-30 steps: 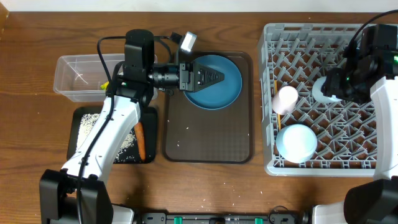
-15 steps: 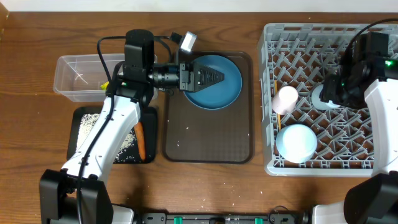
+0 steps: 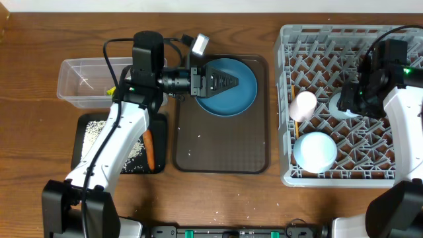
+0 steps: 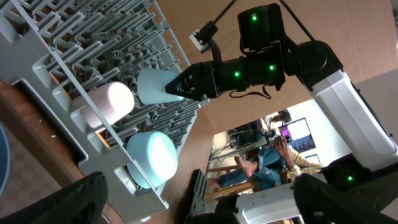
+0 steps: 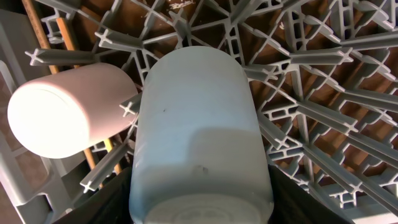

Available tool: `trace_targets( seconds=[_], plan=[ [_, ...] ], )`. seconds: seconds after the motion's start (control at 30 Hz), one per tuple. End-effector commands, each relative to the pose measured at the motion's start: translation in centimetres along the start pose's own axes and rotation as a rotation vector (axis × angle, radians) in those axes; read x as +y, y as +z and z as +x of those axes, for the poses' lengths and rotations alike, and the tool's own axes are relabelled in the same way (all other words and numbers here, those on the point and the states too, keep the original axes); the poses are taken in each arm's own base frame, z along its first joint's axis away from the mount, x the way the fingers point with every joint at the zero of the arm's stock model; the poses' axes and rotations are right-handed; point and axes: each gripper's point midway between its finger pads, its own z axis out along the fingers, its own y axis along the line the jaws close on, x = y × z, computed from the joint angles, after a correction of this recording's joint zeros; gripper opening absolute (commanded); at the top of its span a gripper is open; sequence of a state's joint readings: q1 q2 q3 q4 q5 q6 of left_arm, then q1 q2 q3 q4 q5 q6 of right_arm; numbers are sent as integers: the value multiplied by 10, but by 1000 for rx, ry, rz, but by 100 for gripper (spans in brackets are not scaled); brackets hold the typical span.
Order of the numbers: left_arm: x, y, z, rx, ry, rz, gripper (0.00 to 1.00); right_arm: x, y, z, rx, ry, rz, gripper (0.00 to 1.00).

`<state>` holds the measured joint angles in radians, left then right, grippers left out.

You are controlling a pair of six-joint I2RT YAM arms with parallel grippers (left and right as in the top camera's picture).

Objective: Sort waste into correct bins and load items into the dishwasher rack
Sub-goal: 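Lower the light-blue cup into the rack slots with the right gripper and release, then move the right gripper left over the brown tray to the blue plate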

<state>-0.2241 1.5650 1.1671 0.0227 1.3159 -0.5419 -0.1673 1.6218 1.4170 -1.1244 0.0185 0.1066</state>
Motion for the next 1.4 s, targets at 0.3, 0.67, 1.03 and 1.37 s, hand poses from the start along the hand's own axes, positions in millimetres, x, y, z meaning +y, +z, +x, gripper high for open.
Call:
trace_targets(
  seconds=[0.3, 0.67, 1.03, 1.37],
  plan=[
    [-10, -2, -5, -9, 52, 4, 98, -1, 1, 4, 15, 23, 2, 91],
    [-10, -2, -5, -9, 52, 4, 98, 18, -16, -2, 6, 6, -107, 92],
    [7, -18, -48, -194, 177, -141, 98, 82, -55, -4, -7, -117, -457, 99],
    [44, -166, -105, -520, 195, -341, 98, 168, -67, 5, -82, -381, -552, 80]
  ],
)
